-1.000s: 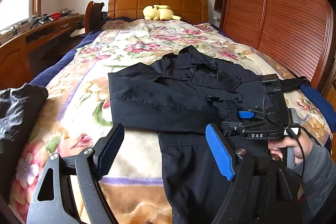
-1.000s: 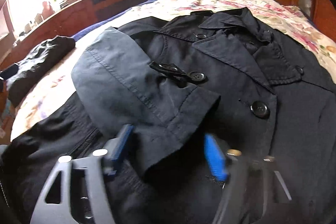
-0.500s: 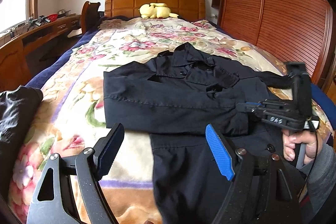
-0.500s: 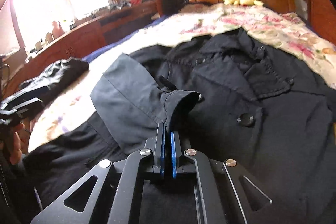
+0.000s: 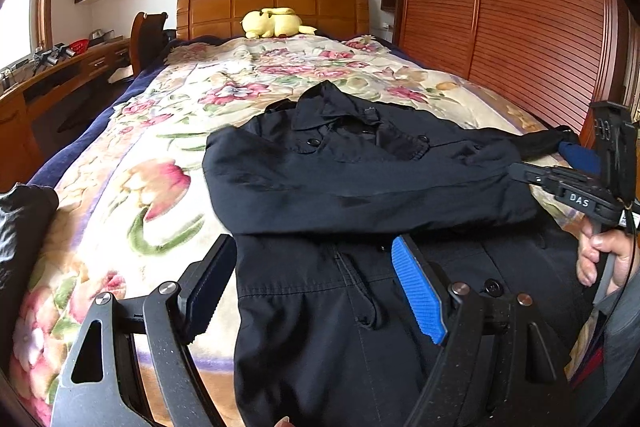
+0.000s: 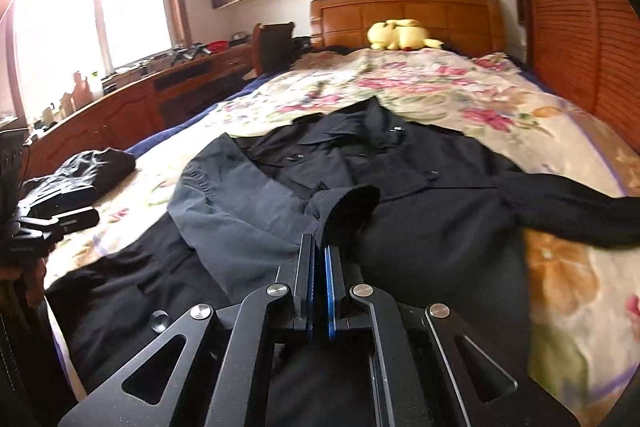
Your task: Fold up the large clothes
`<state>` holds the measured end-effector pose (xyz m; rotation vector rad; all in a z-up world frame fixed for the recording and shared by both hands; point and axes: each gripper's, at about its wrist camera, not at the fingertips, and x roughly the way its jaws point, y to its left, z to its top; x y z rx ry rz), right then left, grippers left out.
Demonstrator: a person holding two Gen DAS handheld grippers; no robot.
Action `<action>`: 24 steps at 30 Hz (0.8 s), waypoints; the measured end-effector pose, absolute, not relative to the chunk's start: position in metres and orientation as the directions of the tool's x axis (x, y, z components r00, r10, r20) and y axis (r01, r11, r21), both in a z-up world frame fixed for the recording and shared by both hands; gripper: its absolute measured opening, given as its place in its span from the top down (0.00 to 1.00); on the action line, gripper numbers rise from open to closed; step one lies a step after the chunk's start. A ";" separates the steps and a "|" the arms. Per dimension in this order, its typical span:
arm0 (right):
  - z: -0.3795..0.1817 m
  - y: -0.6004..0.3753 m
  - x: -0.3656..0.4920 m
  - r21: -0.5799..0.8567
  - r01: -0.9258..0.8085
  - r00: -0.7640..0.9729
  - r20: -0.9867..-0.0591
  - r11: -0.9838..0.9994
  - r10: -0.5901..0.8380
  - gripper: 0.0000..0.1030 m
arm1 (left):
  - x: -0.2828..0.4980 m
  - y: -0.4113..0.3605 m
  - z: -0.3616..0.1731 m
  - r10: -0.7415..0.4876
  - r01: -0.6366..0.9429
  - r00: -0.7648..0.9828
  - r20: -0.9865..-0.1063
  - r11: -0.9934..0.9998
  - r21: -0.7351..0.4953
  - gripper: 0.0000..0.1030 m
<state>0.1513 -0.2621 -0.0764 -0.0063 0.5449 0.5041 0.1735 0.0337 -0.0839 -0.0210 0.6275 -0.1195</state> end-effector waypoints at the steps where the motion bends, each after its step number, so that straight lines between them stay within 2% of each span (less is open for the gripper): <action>1: -0.075 -0.265 0.147 0.121 -0.452 0.742 -0.498 0.884 0.448 0.96 | 0.175 0.032 -0.083 -0.119 0.105 0.804 -0.583 0.993 -0.058 0.22; 14: -0.061 -0.277 0.091 0.008 -0.310 0.828 -0.489 0.951 0.274 0.97 | 0.171 0.025 -0.073 -0.156 0.138 0.816 -0.557 0.988 -0.074 0.22; 24: -0.069 -0.270 0.053 -0.025 -0.275 0.763 -0.613 0.961 0.203 0.97 | 0.165 0.025 -0.067 -0.199 0.168 0.813 -0.547 0.980 -0.107 0.22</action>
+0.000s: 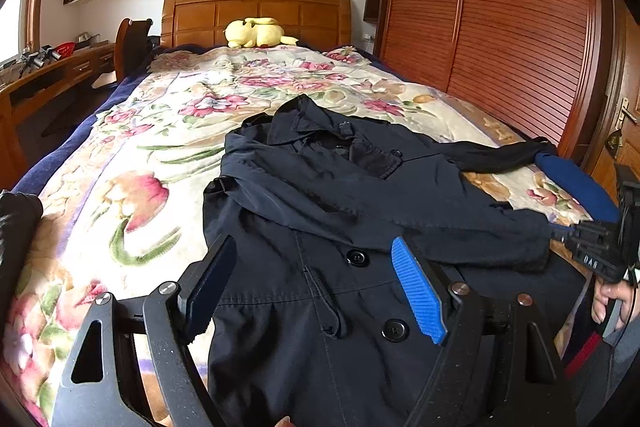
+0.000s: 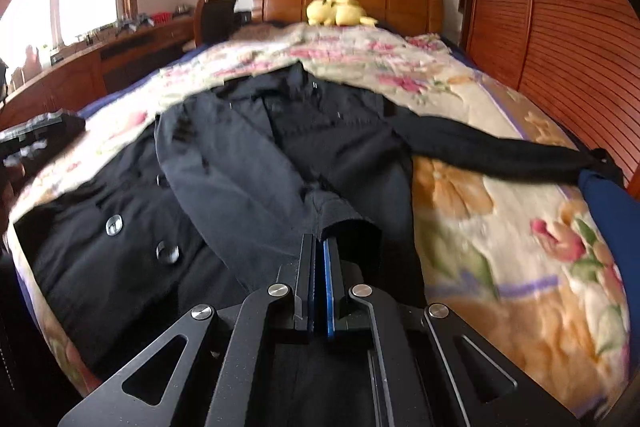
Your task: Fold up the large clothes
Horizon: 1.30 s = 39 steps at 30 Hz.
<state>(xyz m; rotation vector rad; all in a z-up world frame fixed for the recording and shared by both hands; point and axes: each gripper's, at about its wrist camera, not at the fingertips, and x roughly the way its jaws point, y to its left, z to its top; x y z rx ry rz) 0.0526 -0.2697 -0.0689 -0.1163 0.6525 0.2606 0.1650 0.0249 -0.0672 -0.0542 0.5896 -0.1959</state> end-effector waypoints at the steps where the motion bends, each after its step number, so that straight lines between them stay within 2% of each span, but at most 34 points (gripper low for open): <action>1: -0.068 -0.268 0.053 -0.030 -0.275 0.755 -0.625 0.961 0.197 0.97 | 0.164 0.025 -0.066 -0.201 0.170 0.814 -0.545 0.980 -0.106 0.22; 4: -0.066 -0.262 0.052 -0.049 -0.285 0.719 -0.671 0.957 0.180 0.97 | 0.163 0.025 -0.065 -0.209 0.178 0.816 -0.539 0.978 -0.109 0.22; 8: -0.056 -0.265 0.052 -0.075 -0.276 0.711 -0.687 0.958 0.151 0.96 | 0.162 0.024 -0.063 -0.222 0.194 0.811 -0.541 0.975 -0.109 0.22; 10: -0.050 -0.263 0.053 -0.089 -0.262 0.713 -0.689 0.961 0.130 0.86 | 0.162 0.023 -0.063 -0.226 0.201 0.810 -0.541 0.974 -0.106 0.22; 12: -0.045 -0.261 0.055 -0.099 -0.249 0.719 -0.685 0.964 0.115 0.62 | 0.161 0.022 -0.062 -0.231 0.207 0.811 -0.538 0.973 -0.106 0.22; 14: -0.039 -0.259 0.057 -0.093 -0.243 0.725 -0.679 0.966 0.117 0.58 | 0.160 0.020 -0.060 -0.235 0.213 0.812 -0.535 0.972 -0.105 0.22; 20: -0.035 -0.247 0.065 -0.061 -0.288 0.722 -0.670 0.956 0.174 0.57 | 0.158 0.018 -0.059 -0.242 0.224 0.812 -0.531 0.970 -0.098 0.22; 32: -0.106 -0.259 0.124 -0.014 -0.290 0.575 -0.802 0.957 0.162 0.57 | 0.158 0.014 -0.060 -0.252 0.239 0.807 -0.534 0.966 -0.095 0.22; 39: -0.097 -0.274 0.127 -0.011 -0.305 0.553 -0.816 0.952 0.168 0.57 | 0.157 0.009 -0.060 -0.270 0.262 0.802 -0.532 0.961 -0.091 0.22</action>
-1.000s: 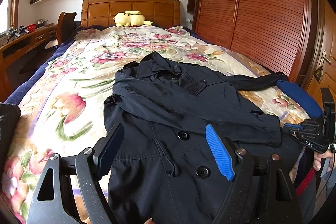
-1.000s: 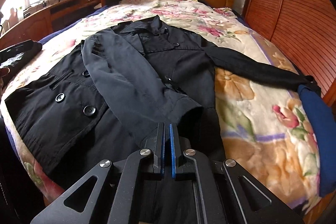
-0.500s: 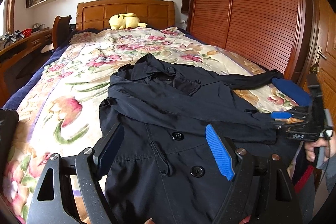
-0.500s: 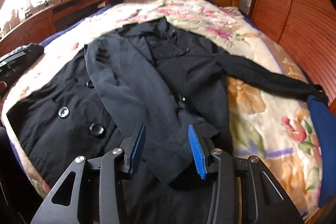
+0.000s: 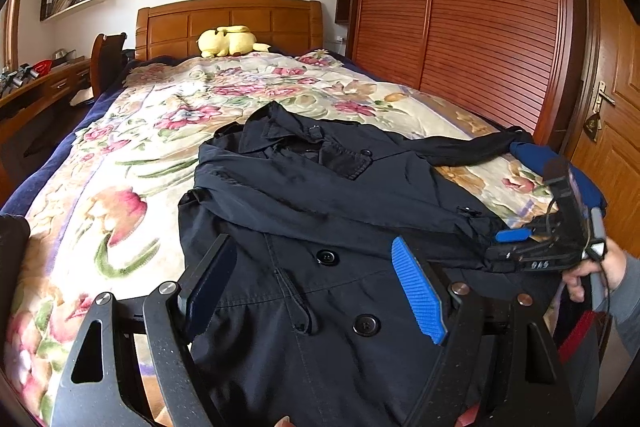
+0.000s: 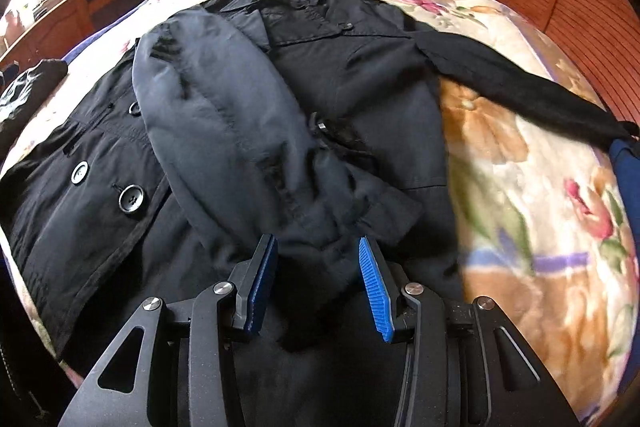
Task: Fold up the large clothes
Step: 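Move the right tool to the cuff of the other outstretched sleeve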
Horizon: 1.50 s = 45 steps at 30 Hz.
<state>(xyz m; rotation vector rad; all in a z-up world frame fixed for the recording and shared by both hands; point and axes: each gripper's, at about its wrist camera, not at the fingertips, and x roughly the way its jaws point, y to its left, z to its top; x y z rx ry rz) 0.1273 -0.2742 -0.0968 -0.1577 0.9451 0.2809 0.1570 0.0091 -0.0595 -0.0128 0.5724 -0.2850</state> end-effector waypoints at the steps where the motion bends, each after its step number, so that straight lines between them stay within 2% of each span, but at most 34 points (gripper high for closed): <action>1: -0.092 -0.280 0.128 -0.015 -0.300 0.562 -0.811 0.954 0.164 0.56 | 0.158 0.009 -0.060 -0.270 0.264 0.802 -0.533 0.960 -0.090 0.22; 6: -0.065 -0.307 0.133 -0.045 -0.253 0.633 -0.763 0.966 0.130 0.34 | 0.158 0.005 -0.061 -0.272 0.268 0.802 -0.533 0.960 -0.087 0.22; 8: -0.056 -0.323 0.140 -0.039 -0.225 0.656 -0.745 0.974 0.122 0.31 | 0.159 0.004 -0.061 -0.271 0.268 0.801 -0.534 0.960 -0.085 0.22; 19: -0.051 -0.411 0.222 -0.104 -0.016 0.694 -0.718 0.994 -0.064 0.31 | 0.165 -0.001 -0.072 -0.273 0.269 0.783 -0.559 0.959 -0.091 0.18; 32: -0.065 -0.493 0.317 -0.105 0.217 0.678 -0.699 0.971 -0.227 0.31 | 0.170 -0.005 -0.079 -0.278 0.278 0.764 -0.583 0.956 -0.092 0.15; 45: -0.088 -0.523 0.381 -0.001 0.297 0.625 -0.756 0.955 -0.195 0.31 | 0.176 -0.007 -0.087 -0.269 0.275 0.744 -0.611 0.958 -0.087 0.14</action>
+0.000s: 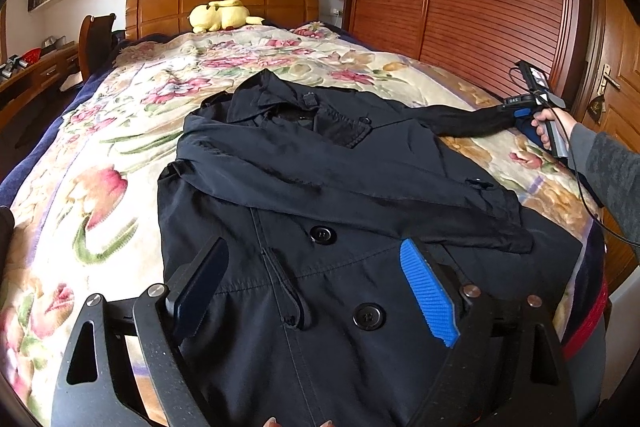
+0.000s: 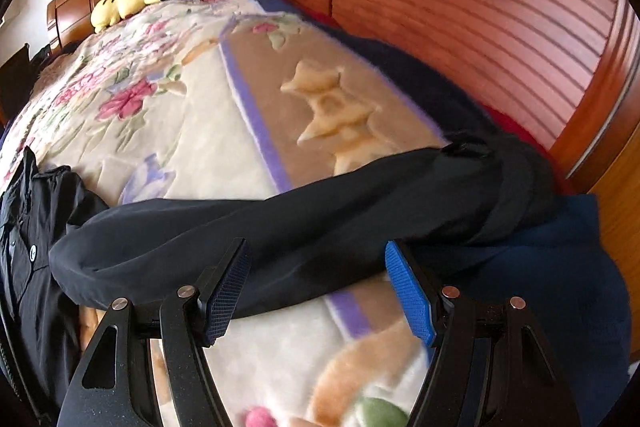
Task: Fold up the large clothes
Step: 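Move the right tool to the cuff of the other outstretched sleeve, then close the right gripper on the other sleeve cuff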
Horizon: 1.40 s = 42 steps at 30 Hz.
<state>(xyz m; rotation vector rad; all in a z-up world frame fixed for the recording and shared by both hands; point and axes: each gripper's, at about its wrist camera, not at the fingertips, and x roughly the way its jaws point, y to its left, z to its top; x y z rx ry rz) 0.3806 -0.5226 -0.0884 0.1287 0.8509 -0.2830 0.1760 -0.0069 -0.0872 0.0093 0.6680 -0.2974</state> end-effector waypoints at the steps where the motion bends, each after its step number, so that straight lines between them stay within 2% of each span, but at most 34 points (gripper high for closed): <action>1: -0.094 -0.520 0.386 -0.001 0.296 0.615 -0.765 0.955 -0.192 0.31 | 0.177 -0.007 -0.088 -0.267 0.275 0.744 -0.613 0.958 -0.085 0.14; 8: -0.121 -0.525 0.403 0.010 0.322 0.564 -0.805 0.947 -0.183 0.31 | 0.178 -0.006 -0.089 -0.265 0.272 0.739 -0.619 0.958 -0.086 0.14; 13: -0.132 -0.522 0.409 -0.019 0.321 0.577 -0.789 0.947 -0.211 0.31 | 0.178 -0.005 -0.090 -0.251 0.259 0.740 -0.624 0.962 -0.079 0.14; 14: -0.131 -0.519 0.409 -0.024 0.309 0.582 -0.786 0.951 -0.209 0.38 | 0.179 -0.005 -0.091 -0.252 0.260 0.739 -0.625 0.962 -0.081 0.14; 16: -0.129 -0.515 0.412 -0.028 0.264 0.594 -0.783 0.964 -0.185 0.60 | 0.179 -0.005 -0.091 -0.251 0.258 0.740 -0.624 0.963 -0.081 0.14; 17: -0.127 -0.511 0.410 -0.047 0.243 0.597 -0.780 0.969 -0.188 0.77 | 0.179 -0.005 -0.090 -0.249 0.257 0.740 -0.624 0.963 -0.080 0.14; 18: -0.125 -0.507 0.411 -0.077 0.231 0.603 -0.771 0.970 -0.205 0.85 | 0.178 -0.004 -0.091 -0.249 0.256 0.741 -0.624 0.963 -0.080 0.14; 20: -0.116 -0.500 0.411 -0.095 0.214 0.628 -0.749 0.972 -0.211 0.92 | 0.178 -0.004 -0.091 -0.247 0.254 0.742 -0.623 0.964 -0.079 0.14; 25: -0.071 -0.467 0.401 -0.090 0.158 0.770 -0.612 0.983 -0.180 0.94 | 0.178 -0.004 -0.092 -0.234 0.245 0.744 -0.626 0.967 -0.072 0.14; 31: -0.030 -0.383 0.380 -0.100 -0.072 0.850 -0.527 0.992 0.009 0.94 | 0.177 -0.005 -0.089 -0.238 0.248 0.748 -0.619 0.966 -0.072 0.14; 37: -0.032 -0.287 0.348 -0.108 -0.367 0.803 -0.538 0.924 0.256 0.94 | 0.176 -0.004 -0.088 -0.237 0.245 0.751 -0.616 0.967 -0.074 0.14; 42: -0.050 -0.251 0.343 -0.098 -0.446 0.749 -0.585 0.890 0.311 0.94 | 0.174 -0.004 -0.086 -0.240 0.248 0.754 -0.612 0.966 -0.074 0.14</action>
